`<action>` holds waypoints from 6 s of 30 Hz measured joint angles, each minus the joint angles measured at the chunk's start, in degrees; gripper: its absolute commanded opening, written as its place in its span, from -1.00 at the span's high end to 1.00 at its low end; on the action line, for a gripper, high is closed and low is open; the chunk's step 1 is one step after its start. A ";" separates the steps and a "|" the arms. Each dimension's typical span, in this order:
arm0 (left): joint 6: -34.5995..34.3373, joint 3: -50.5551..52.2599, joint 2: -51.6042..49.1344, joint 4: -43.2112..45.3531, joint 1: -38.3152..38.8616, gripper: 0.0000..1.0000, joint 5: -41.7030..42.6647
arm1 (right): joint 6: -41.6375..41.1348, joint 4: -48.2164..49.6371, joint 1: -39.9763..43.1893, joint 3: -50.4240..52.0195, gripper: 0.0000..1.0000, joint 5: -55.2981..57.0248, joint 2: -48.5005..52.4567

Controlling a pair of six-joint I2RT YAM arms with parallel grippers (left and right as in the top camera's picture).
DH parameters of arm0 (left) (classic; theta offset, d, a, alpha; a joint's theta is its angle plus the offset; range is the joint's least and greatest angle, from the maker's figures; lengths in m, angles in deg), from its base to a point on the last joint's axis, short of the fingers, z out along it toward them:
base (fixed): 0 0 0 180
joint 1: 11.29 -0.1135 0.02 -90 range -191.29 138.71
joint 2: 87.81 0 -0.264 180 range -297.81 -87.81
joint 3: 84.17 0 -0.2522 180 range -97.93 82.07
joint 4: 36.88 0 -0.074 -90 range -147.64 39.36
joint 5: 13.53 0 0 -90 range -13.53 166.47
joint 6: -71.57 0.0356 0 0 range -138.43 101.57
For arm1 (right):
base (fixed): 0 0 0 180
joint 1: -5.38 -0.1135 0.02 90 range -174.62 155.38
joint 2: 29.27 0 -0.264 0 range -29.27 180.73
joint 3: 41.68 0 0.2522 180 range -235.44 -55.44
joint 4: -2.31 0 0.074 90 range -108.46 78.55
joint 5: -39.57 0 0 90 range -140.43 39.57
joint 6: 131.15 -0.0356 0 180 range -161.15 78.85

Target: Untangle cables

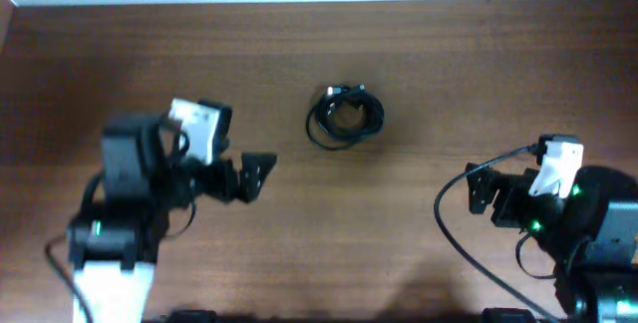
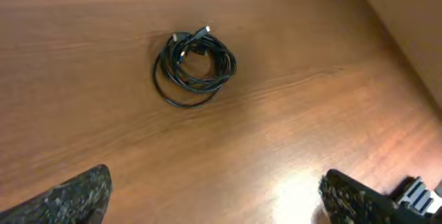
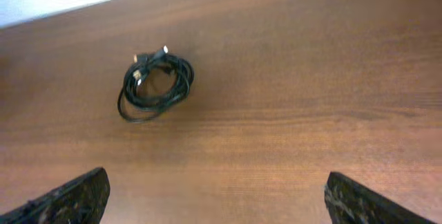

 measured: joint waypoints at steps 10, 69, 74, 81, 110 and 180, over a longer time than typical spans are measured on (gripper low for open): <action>8.07 -18.56 -22.43 -13.46 9.09 -0.96 -9.07 | 9.25 -0.42 -12.57 -21.09 -0.97 7.56 36.98; -10.69 -50.40 -36.37 -15.78 23.02 1.00 -42.95 | 8.74 -0.66 -12.85 -21.53 -0.94 11.76 44.70; -10.69 -50.40 -28.59 -15.96 23.02 1.00 -48.61 | 8.72 2.75 -23.47 -21.53 -0.96 6.25 48.04; -10.69 -50.40 -26.93 -17.29 21.38 1.00 -50.38 | 8.72 7.30 -35.10 -21.57 -0.96 5.70 56.35; -10.69 -50.40 -26.93 -20.09 21.07 1.00 -53.59 | 21.18 0.15 -40.68 -28.33 0.92 10.93 65.55; -18.34 -50.40 -19.21 -23.08 -14.38 1.00 -51.98 | 11.93 15.02 -4.63 -40.00 -0.98 20.52 76.35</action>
